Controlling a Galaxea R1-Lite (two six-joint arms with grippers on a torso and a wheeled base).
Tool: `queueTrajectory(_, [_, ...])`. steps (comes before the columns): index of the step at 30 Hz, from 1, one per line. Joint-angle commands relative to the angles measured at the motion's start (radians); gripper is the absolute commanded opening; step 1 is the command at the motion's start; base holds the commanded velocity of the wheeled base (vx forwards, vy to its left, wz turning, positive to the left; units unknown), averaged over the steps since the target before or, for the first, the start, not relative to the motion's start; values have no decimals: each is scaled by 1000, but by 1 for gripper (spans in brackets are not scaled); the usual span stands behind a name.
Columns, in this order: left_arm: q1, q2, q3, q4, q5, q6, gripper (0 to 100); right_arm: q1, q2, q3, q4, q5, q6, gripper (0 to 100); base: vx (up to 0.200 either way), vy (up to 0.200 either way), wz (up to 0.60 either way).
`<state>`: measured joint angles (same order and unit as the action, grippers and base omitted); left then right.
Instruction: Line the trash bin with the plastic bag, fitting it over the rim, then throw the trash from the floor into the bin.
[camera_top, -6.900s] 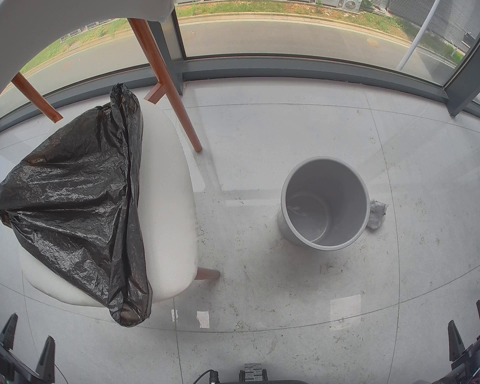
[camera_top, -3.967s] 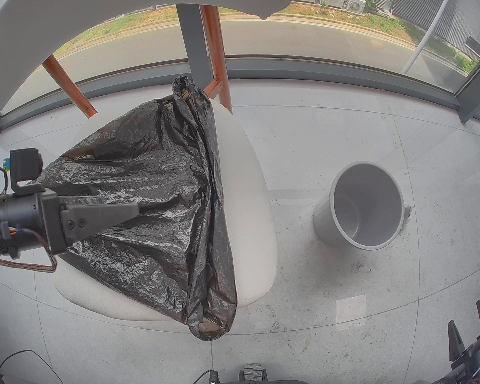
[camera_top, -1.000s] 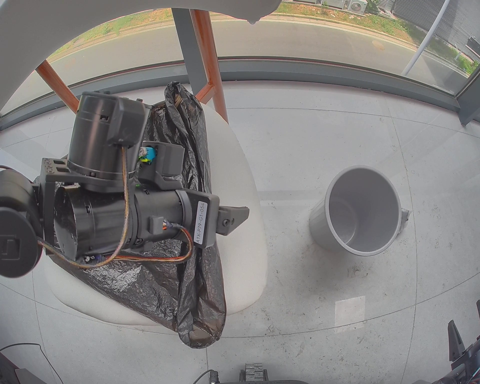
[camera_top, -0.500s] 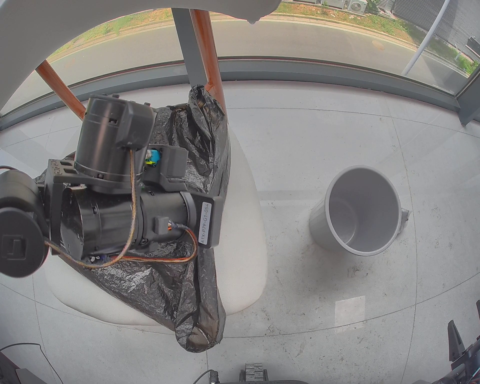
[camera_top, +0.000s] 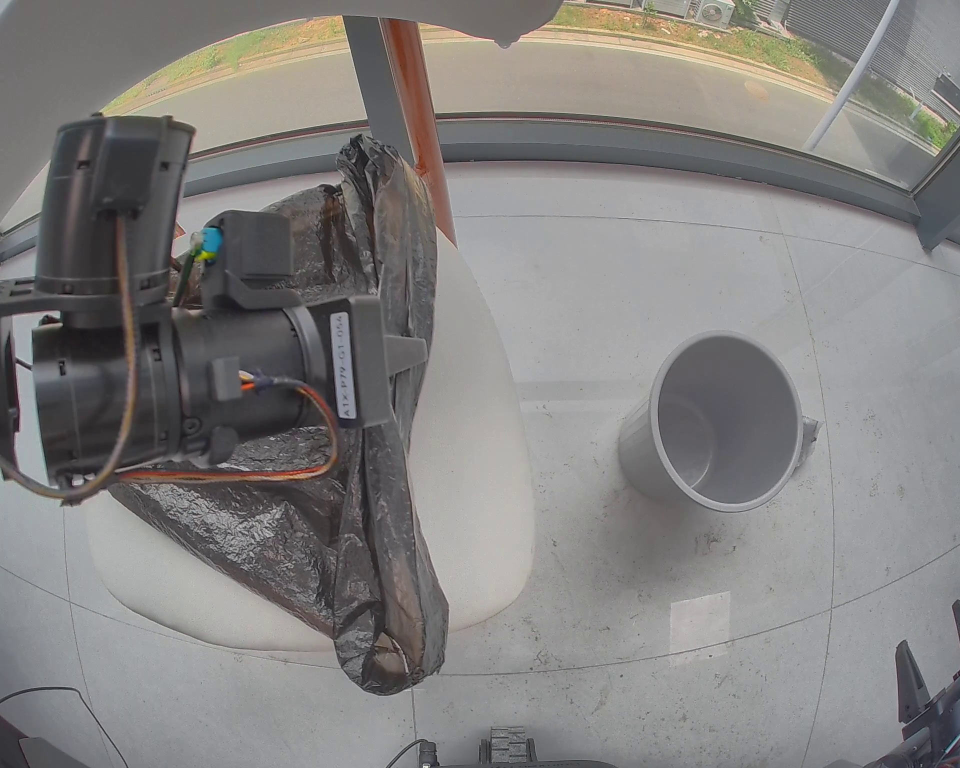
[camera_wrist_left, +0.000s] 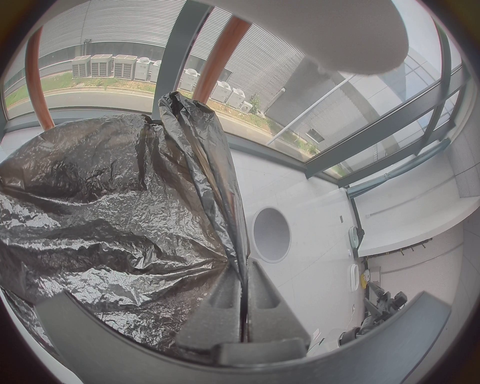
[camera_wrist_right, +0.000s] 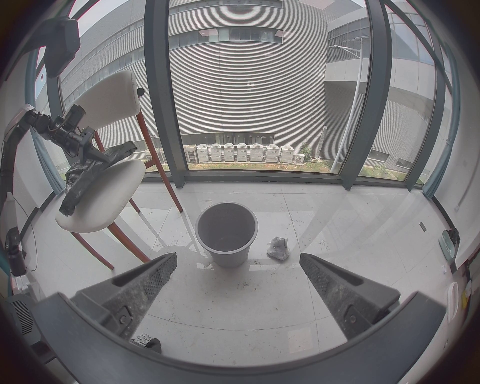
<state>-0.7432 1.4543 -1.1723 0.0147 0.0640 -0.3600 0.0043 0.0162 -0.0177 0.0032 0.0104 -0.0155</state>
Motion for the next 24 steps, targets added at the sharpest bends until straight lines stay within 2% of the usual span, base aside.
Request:
queueTrajectory(1, [-1,-43,17,-1,-3,-2,0,0,-4,18,0,0,0,100,0,-200,0])
queueTrajectory(8, [-12,-41,16,-5,-15,0,0,-1,-4,18,0,0,0,100,0,-200,0])
queueTrajectory(13, [-12,-35,16,-73,-49,-2,0,0,-4,18,0,0,0,100,0,-200,0])
queueTrajectory(24, [-13,-37,56,-81,-50,0,0,0,-4,18,0,0,0,100,0,-200,0])
